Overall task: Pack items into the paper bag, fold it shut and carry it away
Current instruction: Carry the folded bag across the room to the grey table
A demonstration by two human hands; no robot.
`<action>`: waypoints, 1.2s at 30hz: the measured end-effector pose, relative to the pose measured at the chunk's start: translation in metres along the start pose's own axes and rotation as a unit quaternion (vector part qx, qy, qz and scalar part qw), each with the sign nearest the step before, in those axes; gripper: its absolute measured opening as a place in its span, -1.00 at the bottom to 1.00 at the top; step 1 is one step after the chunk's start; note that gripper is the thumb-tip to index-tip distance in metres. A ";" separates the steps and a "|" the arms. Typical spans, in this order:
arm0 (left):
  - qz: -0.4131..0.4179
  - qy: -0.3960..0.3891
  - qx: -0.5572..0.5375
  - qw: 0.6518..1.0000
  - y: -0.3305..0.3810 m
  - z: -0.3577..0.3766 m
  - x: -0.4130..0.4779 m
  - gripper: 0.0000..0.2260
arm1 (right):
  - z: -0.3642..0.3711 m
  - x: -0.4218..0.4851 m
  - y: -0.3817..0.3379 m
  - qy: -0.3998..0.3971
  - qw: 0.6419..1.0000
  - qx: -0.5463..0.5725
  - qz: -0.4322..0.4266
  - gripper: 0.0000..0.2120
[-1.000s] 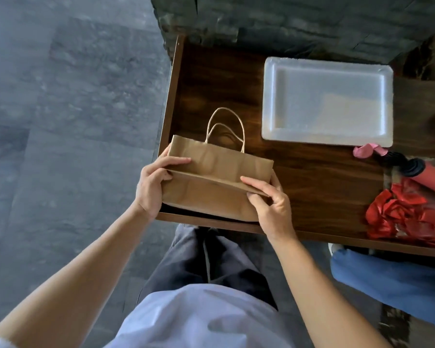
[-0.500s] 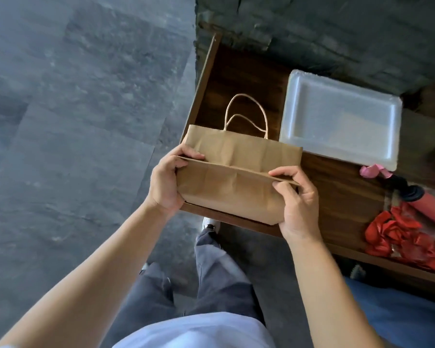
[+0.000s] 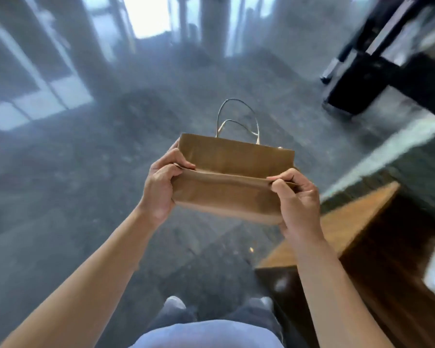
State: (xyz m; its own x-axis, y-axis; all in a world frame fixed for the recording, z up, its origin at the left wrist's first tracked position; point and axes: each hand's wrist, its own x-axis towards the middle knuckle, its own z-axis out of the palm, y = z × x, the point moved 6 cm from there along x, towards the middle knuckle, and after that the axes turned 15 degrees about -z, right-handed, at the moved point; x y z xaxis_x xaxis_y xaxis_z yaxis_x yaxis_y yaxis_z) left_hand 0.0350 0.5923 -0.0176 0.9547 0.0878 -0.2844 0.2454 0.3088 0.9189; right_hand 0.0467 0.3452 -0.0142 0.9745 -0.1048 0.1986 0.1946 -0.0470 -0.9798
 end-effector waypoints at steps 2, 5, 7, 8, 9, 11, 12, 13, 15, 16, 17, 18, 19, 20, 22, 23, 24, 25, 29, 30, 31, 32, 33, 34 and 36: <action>0.033 0.083 -0.015 0.996 0.030 -0.084 -0.028 -0.73 | 0.091 0.001 -0.017 -0.073 0.997 0.028 -0.017 -0.83; 0.068 0.208 -0.040 0.975 0.060 -0.199 -0.081 -0.73 | 0.222 -0.015 -0.037 -0.205 0.976 0.072 -0.021 -0.84; 0.077 0.274 -0.061 0.957 0.070 -0.258 -0.115 -0.74 | 0.295 -0.030 -0.046 -0.277 0.955 0.103 -0.009 -0.82; 0.081 0.311 -0.074 0.944 0.073 -0.287 -0.134 -0.74 | 0.334 -0.041 -0.050 -0.316 0.941 0.117 -0.002 -0.81; 0.086 0.347 -0.084 0.930 0.075 -0.313 -0.152 -0.75 | 0.370 -0.052 -0.053 -0.353 0.927 0.128 0.002 -0.80; 0.093 0.406 -0.101 0.904 0.078 -0.359 -0.180 -0.77 | 0.434 -0.072 -0.056 -0.415 0.898 0.145 0.009 -0.79; 0.095 0.436 -0.112 0.888 0.078 -0.385 -0.194 -0.77 | 0.469 -0.085 -0.057 -0.448 0.881 0.152 0.013 -0.79; 0.096 0.463 -0.121 0.873 0.078 -0.408 -0.205 -0.78 | 0.500 -0.096 -0.057 -0.475 0.866 0.158 0.018 -0.78; 0.094 0.511 -0.130 0.845 0.077 -0.457 -0.223 -0.78 | 0.562 -0.115 -0.053 -0.516 0.841 0.163 0.024 -0.78; 0.092 0.527 -0.126 0.835 0.078 -0.477 -0.226 -0.79 | 0.587 -0.121 -0.052 -0.526 0.834 0.164 0.025 -0.78; 0.091 0.544 -0.120 0.826 0.081 -0.502 -0.228 -0.79 | 0.618 -0.126 -0.050 -0.538 0.826 0.166 0.025 -0.78; 0.089 0.557 -0.117 0.817 0.084 -0.526 -0.227 -0.79 | 0.648 -0.129 -0.048 -0.547 0.820 0.167 0.026 -0.79; 0.090 0.567 -0.119 0.810 0.090 -0.551 -0.223 -0.79 | 0.679 -0.130 -0.046 -0.555 0.814 0.169 0.026 -0.78; 0.091 0.575 -0.123 0.804 0.097 -0.577 -0.217 -0.80 | 0.712 -0.130 -0.045 -0.562 0.809 0.171 0.026 -0.78; 0.089 0.590 -0.129 0.792 0.117 -0.623 -0.207 -0.80 | 0.772 -0.126 -0.047 -0.567 0.805 0.175 0.021 -0.78; 0.088 0.597 -0.132 0.786 0.128 -0.647 -0.201 -0.80 | 0.803 -0.123 -0.048 -0.570 0.803 0.176 0.023 -0.79; 0.090 0.604 -0.131 0.781 0.142 -0.672 -0.197 -0.80 | 0.833 -0.120 -0.051 -0.574 0.798 0.180 0.027 -0.79; 0.091 0.610 -0.128 0.777 0.156 -0.696 -0.193 -0.80 | 0.865 -0.118 -0.054 -0.580 0.793 0.185 0.031 -0.78; 0.098 0.628 -0.133 0.761 0.195 -0.775 -0.188 -0.80 | 0.971 -0.124 -0.065 -0.614 0.764 0.194 0.034 -0.76; 0.104 0.628 -0.144 0.757 0.203 -0.794 -0.187 -0.80 | 0.997 -0.126 -0.067 -0.625 0.755 0.194 0.034 -0.77; 0.109 0.626 -0.157 0.756 0.209 -0.810 -0.185 -0.80 | 1.017 -0.128 -0.069 -0.632 0.749 0.194 0.033 -0.79; 0.112 0.624 -0.171 0.754 0.215 -0.830 -0.183 -0.79 | 1.042 -0.130 -0.069 -0.641 0.741 0.196 0.035 -0.80; 0.112 0.626 -0.185 0.749 0.221 -0.851 -0.181 -0.79 | 1.067 -0.133 -0.070 -0.652 0.731 0.197 0.037 -0.80; 0.110 0.630 -0.197 0.743 0.225 -0.873 -0.178 -0.79 | 1.093 -0.136 -0.069 -0.664 0.720 0.198 0.038 -0.81; 0.110 0.639 -0.219 0.730 0.231 -0.922 -0.175 -0.78 | 1.149 -0.144 -0.066 -0.689 0.697 0.195 0.031 -0.85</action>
State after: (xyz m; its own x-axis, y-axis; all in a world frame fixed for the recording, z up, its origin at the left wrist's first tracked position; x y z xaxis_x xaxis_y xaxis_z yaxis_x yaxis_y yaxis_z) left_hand -0.2306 1.5215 -0.0078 -0.0414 0.9051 -0.4232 -0.2336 0.4031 0.8849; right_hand 0.0224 1.5050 -0.0075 0.1113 0.9723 0.2056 -0.0983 0.2167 -0.9713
